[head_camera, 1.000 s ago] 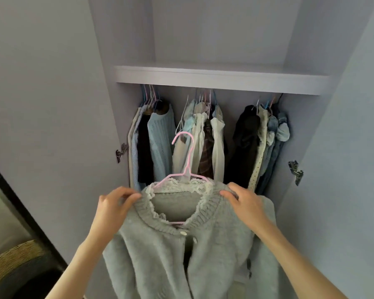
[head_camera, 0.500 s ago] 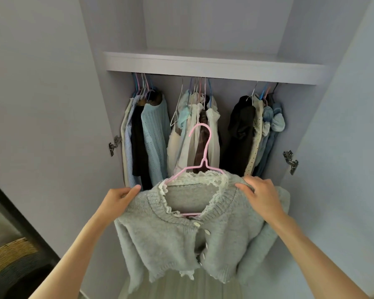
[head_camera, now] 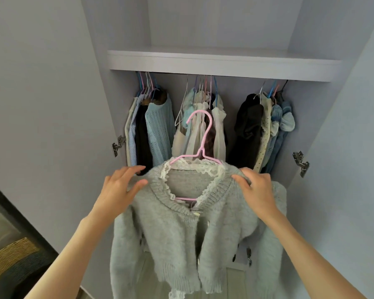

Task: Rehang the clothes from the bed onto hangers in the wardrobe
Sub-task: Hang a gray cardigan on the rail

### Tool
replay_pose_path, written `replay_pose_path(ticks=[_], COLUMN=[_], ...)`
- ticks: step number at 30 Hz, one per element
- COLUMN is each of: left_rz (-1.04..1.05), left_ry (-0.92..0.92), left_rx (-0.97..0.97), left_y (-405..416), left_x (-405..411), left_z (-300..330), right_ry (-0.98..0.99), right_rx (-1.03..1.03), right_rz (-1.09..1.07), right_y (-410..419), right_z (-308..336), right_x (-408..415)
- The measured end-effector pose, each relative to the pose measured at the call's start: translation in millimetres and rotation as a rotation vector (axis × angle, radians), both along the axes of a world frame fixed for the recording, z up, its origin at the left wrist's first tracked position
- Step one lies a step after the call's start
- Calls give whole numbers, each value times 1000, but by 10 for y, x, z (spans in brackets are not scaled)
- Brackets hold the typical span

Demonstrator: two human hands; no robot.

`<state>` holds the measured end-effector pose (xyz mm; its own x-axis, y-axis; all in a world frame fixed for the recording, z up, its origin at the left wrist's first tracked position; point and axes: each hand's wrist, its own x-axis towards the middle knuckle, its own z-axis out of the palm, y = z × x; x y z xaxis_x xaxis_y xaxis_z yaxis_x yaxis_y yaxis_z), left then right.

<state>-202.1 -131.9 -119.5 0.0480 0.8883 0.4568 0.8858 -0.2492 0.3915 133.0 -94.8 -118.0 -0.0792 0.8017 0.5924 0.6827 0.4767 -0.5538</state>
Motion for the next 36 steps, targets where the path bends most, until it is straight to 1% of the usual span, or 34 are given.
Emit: replay_pose_path(ticks=[2,4,6,9,12,14,17,21,25,27,29,32,34,36], left_rz=[-54,-35,-1,52,110,135,143,135,144,127,103,82,60,50], left_ry=[-45,-116,-180,-184,-155,-144,-161,-135,-163,-147,-94,-84,-86,-87], left_rx=[-36,6,24,52,123,152,121,100,14,-64,-169,-316,-356,-364], left_y=[14,24,27,70,98,94,103,162,258,292,313,330,333,330], left_x=[92,150,145,134,194,185,92,17,28,54,92,138,127,77], left_z=[9,-25,-70,-61,80,134,106,3,-151,-259,-384,-549,-613,-652], right_ry=[-15,-58,-158,-336,-413,-392,-363,-348,-191,-156,-177,-220,-141,-11], right_rx=[34,18,-14,-35,-15,-6,-70,-245,-502,-567,-599,-665,-749,-828], right_rz=[40,64,75,26,-48,-58,-16,84,164,143,81,-26,-49,-36], right_y=[25,46,40,3,-20,-26,-26,-51,-151,-206,-253,-324,-340,-332], right_z=[27,64,99,112,62,10,5,33,-39,-103,-177,-282,-341,-370], right_x=[-44,-37,9,92,154,194,186,72,-33,-54,-70,-157,-253,-368])
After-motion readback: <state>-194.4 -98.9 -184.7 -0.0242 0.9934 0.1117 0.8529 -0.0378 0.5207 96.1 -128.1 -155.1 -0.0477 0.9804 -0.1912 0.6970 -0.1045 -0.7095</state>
